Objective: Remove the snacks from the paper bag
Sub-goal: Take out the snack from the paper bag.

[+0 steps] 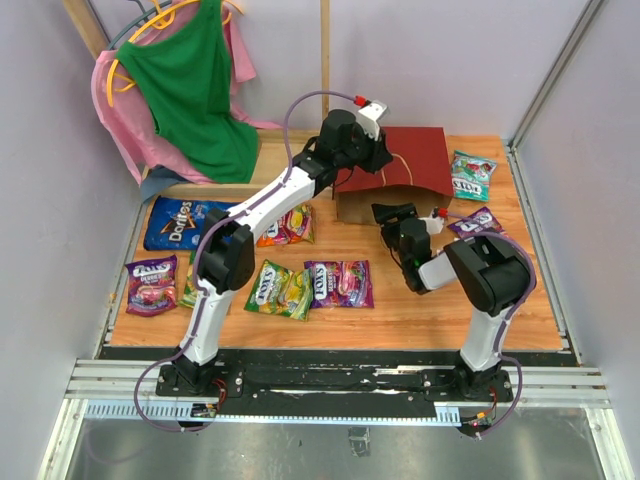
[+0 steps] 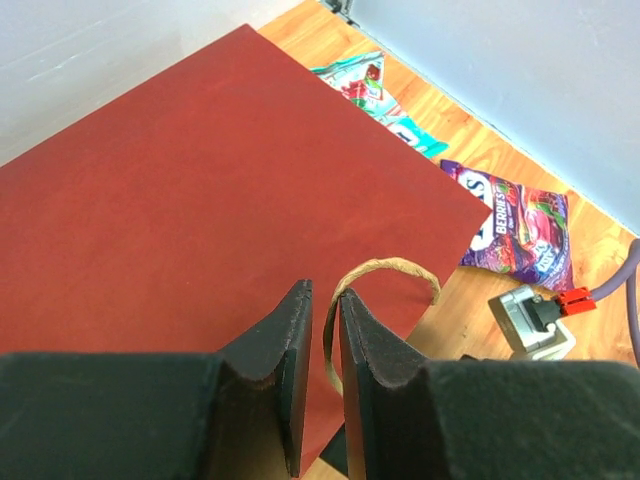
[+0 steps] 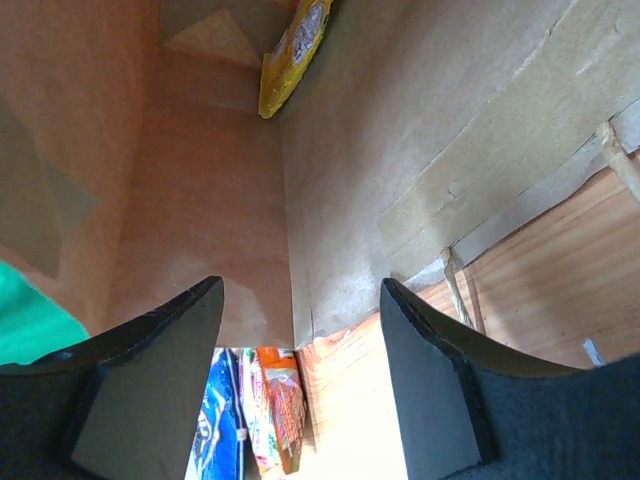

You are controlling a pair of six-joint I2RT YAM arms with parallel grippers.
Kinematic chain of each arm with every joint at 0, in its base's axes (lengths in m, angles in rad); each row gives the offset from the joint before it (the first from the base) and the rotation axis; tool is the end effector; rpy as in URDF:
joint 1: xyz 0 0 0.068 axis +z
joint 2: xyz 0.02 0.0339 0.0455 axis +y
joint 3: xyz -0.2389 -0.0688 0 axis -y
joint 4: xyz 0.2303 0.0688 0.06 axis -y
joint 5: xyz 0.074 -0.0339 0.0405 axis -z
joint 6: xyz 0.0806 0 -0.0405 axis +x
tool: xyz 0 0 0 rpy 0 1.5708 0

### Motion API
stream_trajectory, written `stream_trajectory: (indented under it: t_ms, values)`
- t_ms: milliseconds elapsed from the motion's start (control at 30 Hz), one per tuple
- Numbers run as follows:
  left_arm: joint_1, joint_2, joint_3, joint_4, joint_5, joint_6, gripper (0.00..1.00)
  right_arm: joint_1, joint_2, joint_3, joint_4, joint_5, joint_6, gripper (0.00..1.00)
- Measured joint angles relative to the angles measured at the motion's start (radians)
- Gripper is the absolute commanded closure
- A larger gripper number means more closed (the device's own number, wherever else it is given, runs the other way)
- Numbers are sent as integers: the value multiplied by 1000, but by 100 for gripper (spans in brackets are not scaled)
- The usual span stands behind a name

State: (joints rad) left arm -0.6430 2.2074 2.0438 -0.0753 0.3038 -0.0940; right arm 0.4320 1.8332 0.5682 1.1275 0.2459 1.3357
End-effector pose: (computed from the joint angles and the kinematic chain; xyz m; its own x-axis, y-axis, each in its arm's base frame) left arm 0.4222 -0.3465 0.2916 -0.2641 0.0859 -0.9607 0.7834 0.6001 -0.1617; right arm 0.3345 0.1326 0.1218 -0.2110 0.9414 -0.2632 0.0775 0.2845 0.9555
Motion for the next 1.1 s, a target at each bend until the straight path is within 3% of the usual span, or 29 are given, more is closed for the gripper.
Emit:
stream_trajectory:
  t_ms: [433,733,800,933,1100]
  values:
    - [7,-48,-15,8,-16,-1,78,-6,103,130,32,32,-7,35]
    - [7,-92,-68,38,56,-49,75,-15,289,288,19,47,40,34]
    - [7,-92,-78,44,64,-54,67,-16,309,311,9,47,56,33]
    - [7,-98,-119,53,74,-57,40,-18,314,328,3,53,79,31]
    - [7,-176,-296,91,91,-33,13,-21,335,341,14,59,132,30]
